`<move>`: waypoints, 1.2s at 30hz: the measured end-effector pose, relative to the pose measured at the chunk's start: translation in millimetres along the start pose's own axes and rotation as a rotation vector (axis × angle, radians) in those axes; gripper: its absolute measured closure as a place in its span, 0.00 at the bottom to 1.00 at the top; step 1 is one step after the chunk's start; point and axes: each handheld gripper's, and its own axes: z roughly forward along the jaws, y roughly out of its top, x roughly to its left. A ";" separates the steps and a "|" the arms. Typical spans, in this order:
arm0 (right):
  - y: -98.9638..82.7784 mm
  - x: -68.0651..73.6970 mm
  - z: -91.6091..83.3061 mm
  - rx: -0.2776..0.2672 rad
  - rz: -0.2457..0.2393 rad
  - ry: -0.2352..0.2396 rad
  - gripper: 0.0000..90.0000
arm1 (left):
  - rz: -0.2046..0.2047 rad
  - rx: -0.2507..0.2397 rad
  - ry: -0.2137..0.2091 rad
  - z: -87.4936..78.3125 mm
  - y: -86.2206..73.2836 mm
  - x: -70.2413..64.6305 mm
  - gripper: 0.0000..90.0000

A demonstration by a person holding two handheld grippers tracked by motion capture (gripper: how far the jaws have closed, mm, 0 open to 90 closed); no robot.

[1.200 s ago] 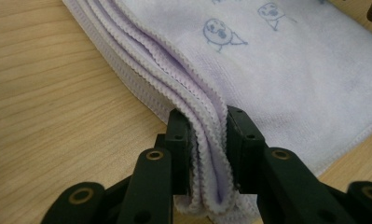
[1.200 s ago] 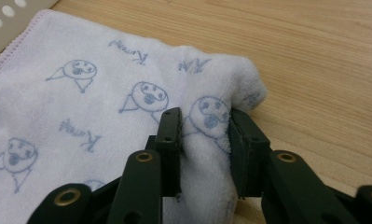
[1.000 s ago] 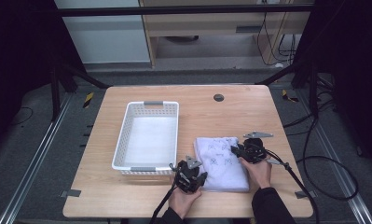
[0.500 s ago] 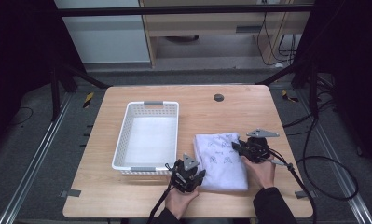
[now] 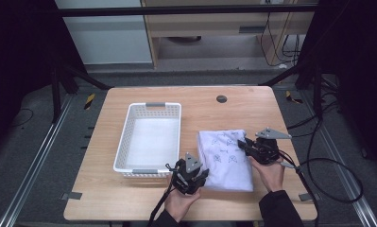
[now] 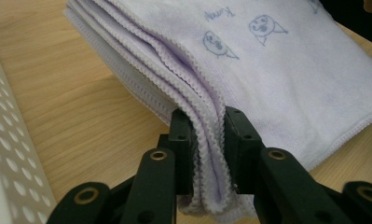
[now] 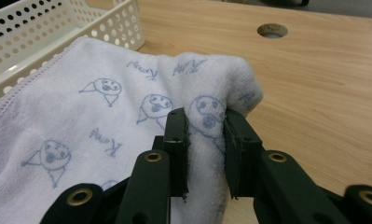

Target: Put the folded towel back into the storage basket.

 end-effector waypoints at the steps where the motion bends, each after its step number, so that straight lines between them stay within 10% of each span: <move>1: 1.2 1.0 -1.2 -0.005 0.000 -0.001 0.81 | 0.001 0.000 -0.002 -1.4 0.7 0.7 0.82; 36: 42.8 30.0 -16.7 -0.132 -0.041 0.019 0.81 | 0.028 -0.068 0.016 -48.2 27.9 25.9 0.82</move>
